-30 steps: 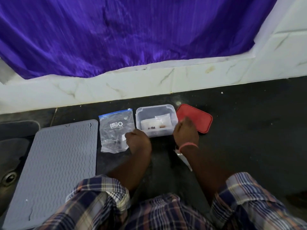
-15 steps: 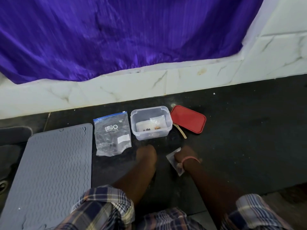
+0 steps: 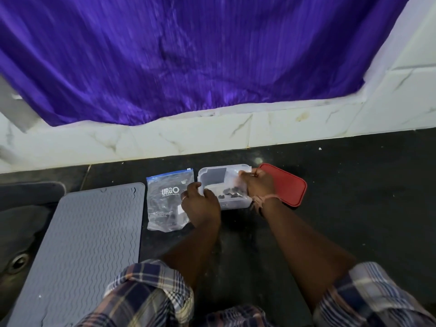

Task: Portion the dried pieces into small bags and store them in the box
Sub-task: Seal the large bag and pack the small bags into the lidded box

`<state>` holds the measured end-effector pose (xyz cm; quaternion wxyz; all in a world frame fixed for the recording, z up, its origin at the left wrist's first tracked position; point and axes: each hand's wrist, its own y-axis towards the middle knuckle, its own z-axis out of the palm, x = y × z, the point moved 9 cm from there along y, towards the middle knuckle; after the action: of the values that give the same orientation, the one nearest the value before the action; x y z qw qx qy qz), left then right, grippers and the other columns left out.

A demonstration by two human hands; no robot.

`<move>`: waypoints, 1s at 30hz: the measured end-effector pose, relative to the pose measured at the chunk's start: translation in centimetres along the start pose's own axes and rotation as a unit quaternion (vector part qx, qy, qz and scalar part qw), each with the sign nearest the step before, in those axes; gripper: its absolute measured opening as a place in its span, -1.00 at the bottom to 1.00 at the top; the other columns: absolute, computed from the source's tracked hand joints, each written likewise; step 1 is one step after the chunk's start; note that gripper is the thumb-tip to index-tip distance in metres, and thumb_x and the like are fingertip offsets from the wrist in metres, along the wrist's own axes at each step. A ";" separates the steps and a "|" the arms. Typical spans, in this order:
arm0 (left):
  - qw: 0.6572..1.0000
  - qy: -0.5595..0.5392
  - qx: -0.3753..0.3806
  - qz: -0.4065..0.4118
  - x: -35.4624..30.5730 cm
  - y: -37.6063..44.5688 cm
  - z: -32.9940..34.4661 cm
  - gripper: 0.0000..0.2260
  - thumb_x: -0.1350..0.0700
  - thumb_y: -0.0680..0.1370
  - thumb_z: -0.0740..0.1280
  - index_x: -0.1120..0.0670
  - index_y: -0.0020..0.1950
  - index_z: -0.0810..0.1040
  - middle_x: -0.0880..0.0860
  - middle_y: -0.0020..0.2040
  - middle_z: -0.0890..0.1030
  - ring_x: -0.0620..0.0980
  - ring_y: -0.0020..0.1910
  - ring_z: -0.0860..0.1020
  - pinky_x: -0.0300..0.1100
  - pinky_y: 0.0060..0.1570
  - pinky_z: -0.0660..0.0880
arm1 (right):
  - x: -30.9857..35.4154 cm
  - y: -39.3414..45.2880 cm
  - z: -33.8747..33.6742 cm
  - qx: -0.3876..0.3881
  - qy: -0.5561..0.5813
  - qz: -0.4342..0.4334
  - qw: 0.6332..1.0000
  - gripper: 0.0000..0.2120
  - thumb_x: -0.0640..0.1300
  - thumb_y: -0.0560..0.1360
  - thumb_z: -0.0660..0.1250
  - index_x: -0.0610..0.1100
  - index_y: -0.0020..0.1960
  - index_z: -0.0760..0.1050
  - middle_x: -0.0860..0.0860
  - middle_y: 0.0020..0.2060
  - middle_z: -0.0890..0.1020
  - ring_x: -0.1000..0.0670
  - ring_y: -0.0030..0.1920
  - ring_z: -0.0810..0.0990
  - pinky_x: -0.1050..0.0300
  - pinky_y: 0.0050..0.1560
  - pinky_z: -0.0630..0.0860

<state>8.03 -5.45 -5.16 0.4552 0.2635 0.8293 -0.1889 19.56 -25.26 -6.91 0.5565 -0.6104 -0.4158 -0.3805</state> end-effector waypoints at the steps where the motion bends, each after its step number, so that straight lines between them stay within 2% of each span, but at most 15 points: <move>1: 1.000 0.015 0.004 0.004 -0.2 0.3 0.0 -0.72 0.19 0.60 0.33 0.03 0.31 0.56 0.20 0.29 0.56 0.19 0.23 0.55 -0.01 0.22 0.49 | 0.6 0.7 1.1 -0.010 -0.019 -0.011 1.000 -0.72 -0.15 0.47 0.48 -0.24 0.14 0.58 -0.15 -0.04 0.67 -0.08 -0.07 0.64 0.04 -0.04 0.64; 3: 0.999 0.022 0.031 0.007 -0.3 0.9 0.4 -0.65 0.27 0.57 0.31 0.04 0.34 0.56 0.21 0.34 0.53 0.19 0.25 0.55 -0.01 0.24 0.51 | 1.0 2.0 3.3 -0.013 -0.112 -0.031 0.993 -0.72 -0.16 0.49 0.42 -0.27 0.15 0.59 -0.15 -0.02 0.66 -0.12 0.00 0.63 0.04 0.10 0.57; 5: 0.998 0.020 0.060 -0.004 0.2 1.5 0.8 -0.61 0.30 0.57 0.29 0.04 0.37 0.55 0.19 0.38 0.51 0.17 0.27 0.55 0.02 0.28 0.55 | 0.9 2.9 5.8 0.015 -0.254 -0.031 0.967 -0.67 -0.12 0.54 0.35 -0.29 0.23 0.56 -0.19 0.13 0.65 -0.16 0.15 0.61 0.08 0.18 0.50; 7: 0.997 0.023 0.074 -0.012 0.5 2.2 0.7 -0.61 0.28 0.57 0.30 0.02 0.38 0.55 0.15 0.38 0.52 0.13 0.28 0.56 0.06 0.27 0.56 | 0.3 3.3 7.6 0.055 -0.362 -0.007 0.931 -0.62 -0.09 0.58 0.30 -0.27 0.32 0.50 -0.17 0.24 0.60 -0.17 0.26 0.56 0.11 0.14 0.46; 9: 0.997 0.029 0.074 -0.002 0.6 2.8 0.5 -0.61 0.27 0.56 0.31 0.03 0.37 0.57 0.14 0.35 0.54 0.12 0.26 0.57 0.06 0.26 0.57 | -0.6 3.6 9.3 0.113 -0.385 0.019 0.916 -0.60 -0.09 0.55 0.36 -0.27 0.32 0.50 -0.18 0.23 0.60 -0.20 0.25 0.57 0.05 0.07 0.48; 11: 0.996 0.039 0.076 0.011 0.5 3.0 0.4 -0.61 0.28 0.55 0.31 0.06 0.36 0.57 0.12 0.33 0.55 0.10 0.27 0.55 -0.02 0.27 0.54 | -1.3 3.8 10.5 0.129 -0.398 0.035 0.907 -0.60 -0.08 0.54 0.39 -0.27 0.30 0.50 -0.18 0.18 0.62 -0.20 0.20 0.60 0.02 0.04 0.52; 13: 0.996 0.041 0.077 0.020 0.6 3.0 0.4 -0.63 0.28 0.56 0.32 0.07 0.35 0.57 0.11 0.33 0.55 0.08 0.28 0.54 -0.07 0.24 0.52 | -1.1 3.8 10.8 0.096 -0.461 0.015 0.882 -0.62 -0.08 0.55 0.40 -0.25 0.29 0.52 -0.17 0.13 0.65 -0.18 0.15 0.63 0.01 0.10 0.56; 15: 0.996 0.035 0.072 0.023 0.9 3.0 0.6 -0.64 0.27 0.56 0.31 0.06 0.35 0.56 0.11 0.33 0.56 0.08 0.26 0.56 -0.03 0.26 0.55 | 0.6 3.8 10.7 0.044 -0.509 -0.063 0.857 -0.67 -0.11 0.56 0.38 -0.22 0.27 0.54 -0.16 0.13 0.67 -0.18 0.14 0.64 0.02 0.12 0.58; 18: 0.998 0.015 0.062 0.005 1.4 3.0 0.9 -0.64 0.25 0.56 0.28 0.05 0.36 0.52 0.14 0.33 0.54 0.11 0.23 0.56 0.10 0.24 0.57 | 4.9 2.8 8.3 -0.037 -0.450 -0.199 0.870 -0.77 -0.04 0.60 0.28 -0.16 0.08 0.60 -0.15 -0.03 0.70 -0.18 0.01 0.67 0.11 -0.09 0.50; 20: 0.998 0.014 0.065 0.003 1.6 2.8 1.3 -0.64 0.24 0.59 0.28 0.04 0.38 0.48 0.15 0.34 0.51 0.13 0.24 0.54 0.11 0.26 0.55 | 6.9 2.2 3.7 -0.130 -0.378 -0.250 0.882 -0.73 0.01 0.61 0.21 -0.14 -0.06 0.58 -0.14 -0.18 0.68 -0.19 -0.13 0.65 0.10 -0.22 0.45; 22: 0.997 0.017 0.071 0.011 1.8 2.6 1.6 -0.62 0.23 0.60 0.28 0.04 0.42 0.46 0.14 0.35 0.51 0.14 0.27 0.54 0.11 0.28 0.53 | 6.5 2.6 -2.2 -0.222 -0.318 -0.245 0.889 -0.76 -0.05 0.59 0.20 -0.16 -0.08 0.57 -0.17 -0.17 0.66 -0.20 -0.15 0.63 0.07 -0.22 0.45; 23: 0.997 0.017 0.069 0.011 2.0 2.5 1.7 -0.61 0.23 0.60 0.28 0.03 0.44 0.44 0.14 0.36 0.52 0.14 0.28 0.54 0.12 0.29 0.53 | 5.5 3.3 -4.8 -0.235 -0.331 -0.219 0.887 -0.78 -0.10 0.57 0.21 -0.18 -0.06 0.58 -0.18 -0.13 0.67 -0.20 -0.11 0.64 0.04 -0.16 0.48; 25: 0.998 0.007 0.066 0.005 2.3 2.4 1.8 -0.61 0.22 0.62 0.29 0.02 0.45 0.43 0.12 0.35 0.54 0.15 0.29 0.55 0.14 0.29 0.54 | 1.8 4.8 -7.9 -0.177 -0.461 -0.155 0.856 -0.77 -0.11 0.53 0.25 -0.21 0.02 0.62 -0.19 -0.03 0.68 -0.20 -0.01 0.65 0.02 0.00 0.52; 27: 0.998 -0.001 0.065 0.001 2.4 2.2 2.0 -0.61 0.22 0.62 0.30 0.02 0.45 0.43 0.13 0.35 0.55 0.16 0.28 0.56 0.15 0.30 0.54 | -2.3 4.8 -9.4 -0.084 -0.588 -0.116 0.796 -0.72 -0.02 0.50 0.34 -0.15 0.13 0.60 -0.16 0.10 0.64 -0.19 0.12 0.59 0.00 0.13 0.50; 30: 0.998 -0.002 0.065 0.000 2.4 1.9 2.2 -0.61 0.19 0.63 0.30 -0.01 0.46 0.41 0.14 0.35 0.55 0.16 0.28 0.56 0.17 0.31 0.53 | -5.6 4.3 -10.2 -0.037 -0.632 -0.106 0.767 -0.61 0.00 0.47 0.40 -0.08 0.26 0.50 -0.12 0.21 0.51 -0.20 0.23 0.49 -0.05 0.19 0.49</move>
<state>9.56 -4.57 -8.47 0.4391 0.2924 0.8140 -0.2430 21.52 -36.07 -12.70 0.1013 -0.6854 -0.7208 0.0195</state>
